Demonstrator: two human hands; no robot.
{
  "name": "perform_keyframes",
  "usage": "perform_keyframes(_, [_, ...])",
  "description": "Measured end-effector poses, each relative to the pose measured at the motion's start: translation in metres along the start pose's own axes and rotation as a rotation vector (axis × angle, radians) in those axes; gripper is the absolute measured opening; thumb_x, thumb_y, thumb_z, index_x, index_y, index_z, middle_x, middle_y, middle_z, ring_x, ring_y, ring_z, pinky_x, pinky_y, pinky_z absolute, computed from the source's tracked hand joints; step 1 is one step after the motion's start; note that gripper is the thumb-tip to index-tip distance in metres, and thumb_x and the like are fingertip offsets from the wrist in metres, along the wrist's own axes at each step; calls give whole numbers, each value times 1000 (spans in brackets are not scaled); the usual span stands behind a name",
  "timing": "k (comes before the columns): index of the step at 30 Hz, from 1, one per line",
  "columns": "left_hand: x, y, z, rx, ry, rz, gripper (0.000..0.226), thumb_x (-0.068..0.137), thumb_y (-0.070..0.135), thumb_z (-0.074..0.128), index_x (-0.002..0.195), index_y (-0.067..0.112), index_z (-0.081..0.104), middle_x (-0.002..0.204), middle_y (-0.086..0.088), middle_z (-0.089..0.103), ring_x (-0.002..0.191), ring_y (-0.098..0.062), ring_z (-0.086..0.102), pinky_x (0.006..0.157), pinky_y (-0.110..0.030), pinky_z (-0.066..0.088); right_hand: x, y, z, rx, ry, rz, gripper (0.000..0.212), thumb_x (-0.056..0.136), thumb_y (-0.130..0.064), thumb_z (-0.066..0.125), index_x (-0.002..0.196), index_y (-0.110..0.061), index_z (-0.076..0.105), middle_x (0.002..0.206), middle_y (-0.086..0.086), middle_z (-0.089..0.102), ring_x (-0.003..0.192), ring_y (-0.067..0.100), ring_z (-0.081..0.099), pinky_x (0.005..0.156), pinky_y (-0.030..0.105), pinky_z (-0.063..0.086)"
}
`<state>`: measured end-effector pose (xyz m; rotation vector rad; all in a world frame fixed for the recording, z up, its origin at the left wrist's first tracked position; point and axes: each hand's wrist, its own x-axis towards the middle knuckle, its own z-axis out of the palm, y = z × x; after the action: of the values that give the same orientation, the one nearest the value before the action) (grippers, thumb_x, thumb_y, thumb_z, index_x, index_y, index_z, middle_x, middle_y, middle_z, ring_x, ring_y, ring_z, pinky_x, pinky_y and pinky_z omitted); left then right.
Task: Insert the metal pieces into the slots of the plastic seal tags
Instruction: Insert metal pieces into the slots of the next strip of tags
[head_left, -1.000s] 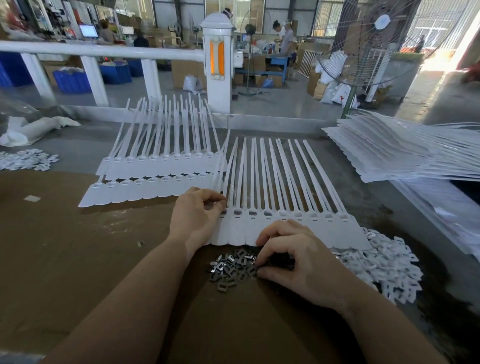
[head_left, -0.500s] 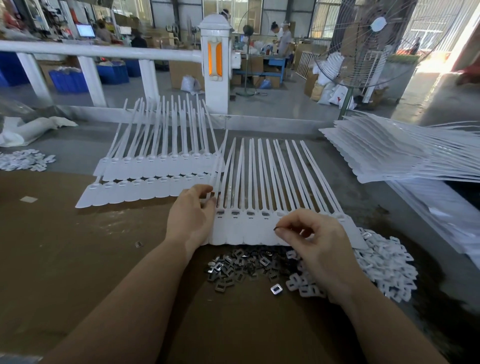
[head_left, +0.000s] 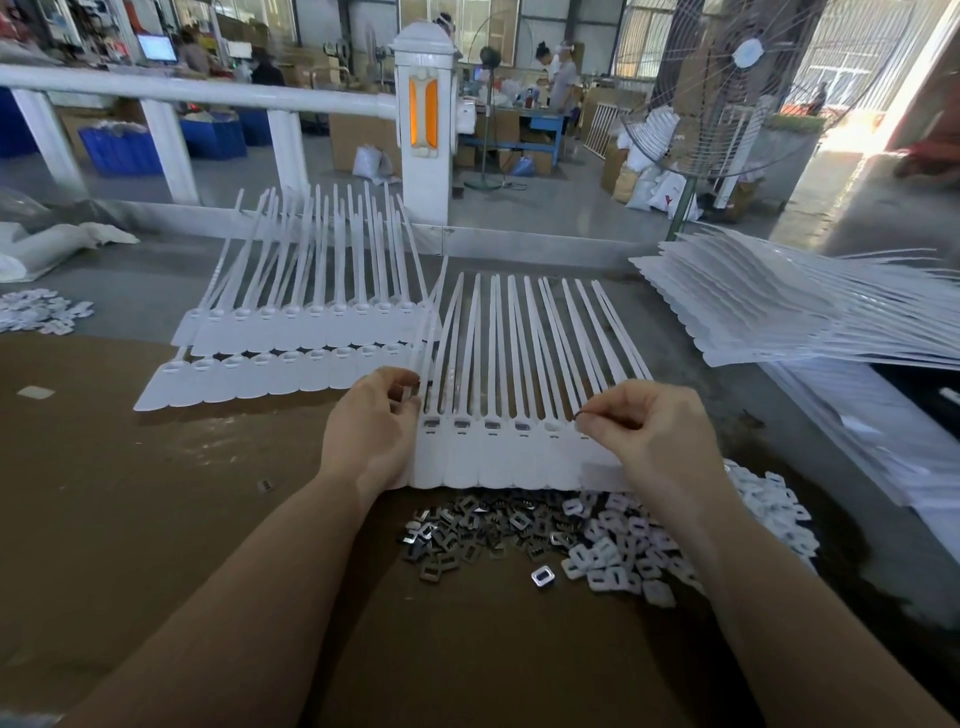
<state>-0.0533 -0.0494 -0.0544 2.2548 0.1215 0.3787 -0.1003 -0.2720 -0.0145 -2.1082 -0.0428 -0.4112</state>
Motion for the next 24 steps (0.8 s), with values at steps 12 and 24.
perform_keyframes(12, [1,-1,1,-16,6,-10,21,95,21,53,114,24,60,99,4,58,71,3,47,59,-14,33,20,-6,18,-369,-155,4,12,90,-13,58,87,-12,69,84,-2,63,83,14,59,83,34,48])
perform_keyframes(24, [1,0,1,-10,12,-15,21,95,22,52,114,24,60,95,5,58,70,3,48,54,-9,30,26,-8,20,-445,-222,-14,13,92,-13,56,88,-15,68,84,-4,61,80,13,57,79,34,49])
